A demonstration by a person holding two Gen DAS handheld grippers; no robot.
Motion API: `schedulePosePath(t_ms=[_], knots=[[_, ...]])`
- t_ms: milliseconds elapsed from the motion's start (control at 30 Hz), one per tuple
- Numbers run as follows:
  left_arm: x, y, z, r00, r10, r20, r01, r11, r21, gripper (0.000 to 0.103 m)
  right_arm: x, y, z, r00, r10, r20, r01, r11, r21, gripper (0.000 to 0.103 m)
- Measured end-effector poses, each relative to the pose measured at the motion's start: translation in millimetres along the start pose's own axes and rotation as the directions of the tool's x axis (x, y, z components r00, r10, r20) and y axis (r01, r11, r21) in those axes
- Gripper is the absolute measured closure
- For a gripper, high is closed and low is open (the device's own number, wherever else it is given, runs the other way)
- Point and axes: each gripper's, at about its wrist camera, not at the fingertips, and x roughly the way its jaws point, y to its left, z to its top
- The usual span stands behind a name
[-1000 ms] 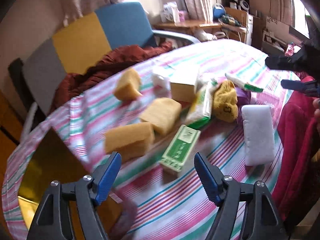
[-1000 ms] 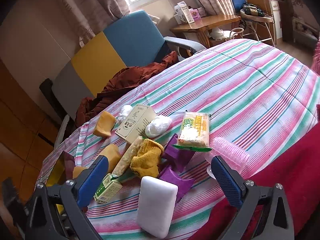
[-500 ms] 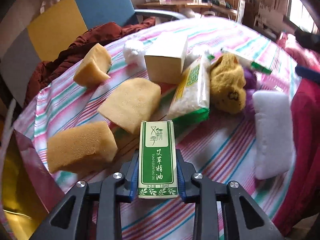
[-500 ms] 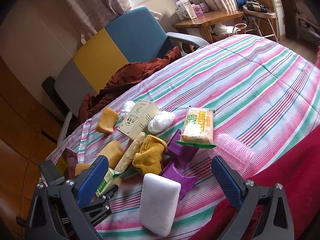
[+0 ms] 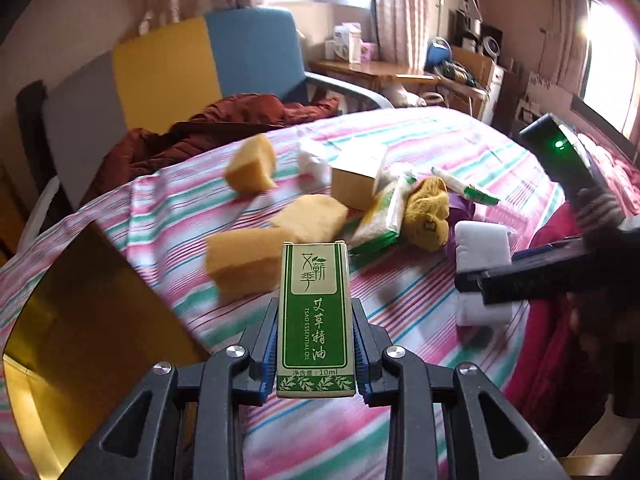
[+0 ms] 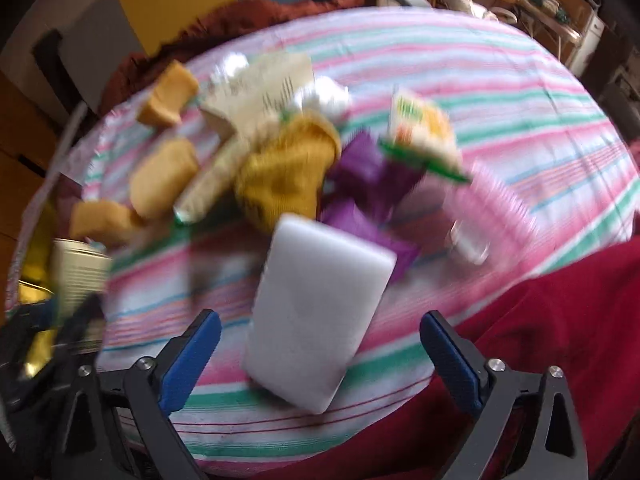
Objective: Organize objects
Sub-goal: 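Grasp the green oil box with left tool while right tool grasps white block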
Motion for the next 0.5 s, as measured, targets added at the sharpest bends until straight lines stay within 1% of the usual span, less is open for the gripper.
schedulePosePath(t_ms=[67,100,133,167,200,233,267,300,433,500], knots=[[-10.8,9.5,-4.9,1.0,0.015,0.012,-0.015,1.0,-0.025,0.073,-0.3,0.4,0.4,1.0,-0.013,0.021,0.012,1.0,0.015,0.012],[-16.2,14.9,-7.6,0.999,0.026,0.019,-0.025,0.999,-0.039,0.072,3.3,0.5,0.4,1.0,-0.026,0.004,0.026,1.0,0.014,0.013],[-23.0,21.2,-10.6,0.999,0.04,0.029,-0.039,0.998,-0.055,0.072,5.8,0.8,0.0,1.0,-0.029,-0.01,0.029,1.0,0.01,0.016],[-27.2,25.5,-12.2,0.998,0.054,0.035,-0.051,0.996,-0.067,0.072,6.8,1.3,-0.8,1.0,-0.023,-0.015,0.023,1.0,0.002,0.024],[-33.2,31.3,-13.9,0.996,0.073,0.041,-0.07,0.994,-0.081,0.072,6.2,1.0,-1.8,1.0,-0.013,-0.012,0.013,1.0,-0.003,0.029],[-37.5,38.0,-17.1,0.995,0.091,0.046,-0.086,0.992,-0.095,0.072,4.7,0.1,-2.7,1.0,-0.01,-0.003,0.01,1.0,-0.004,0.03],[-43.5,44.7,-20.0,0.993,0.109,0.051,-0.102,0.988,-0.113,0.072,2.6,-1.4,-3.6,1.0,-0.01,0.009,0.01,1.0,-0.004,0.036],[-49.9,51.8,-23.3,0.99,0.129,0.054,-0.121,0.984,-0.132,0.072,0.7,-3.1,-4.7,1.0,-0.007,0.019,0.008,1.0,-0.005,0.038],[-70.4,76.0,-37.7,0.972,0.226,0.059,-0.213,0.961,-0.178,0.072,-7.3,-7.3,-8.8,0.998,0.024,0.06,-0.023,1.0,-0.013,0.04],[-80.2,89.4,-45.6,0.96,0.277,0.048,-0.262,0.942,-0.208,0.072,-16.0,-10.1,-11.9,0.992,0.071,0.101,-0.069,0.997,-0.015,0.04]])
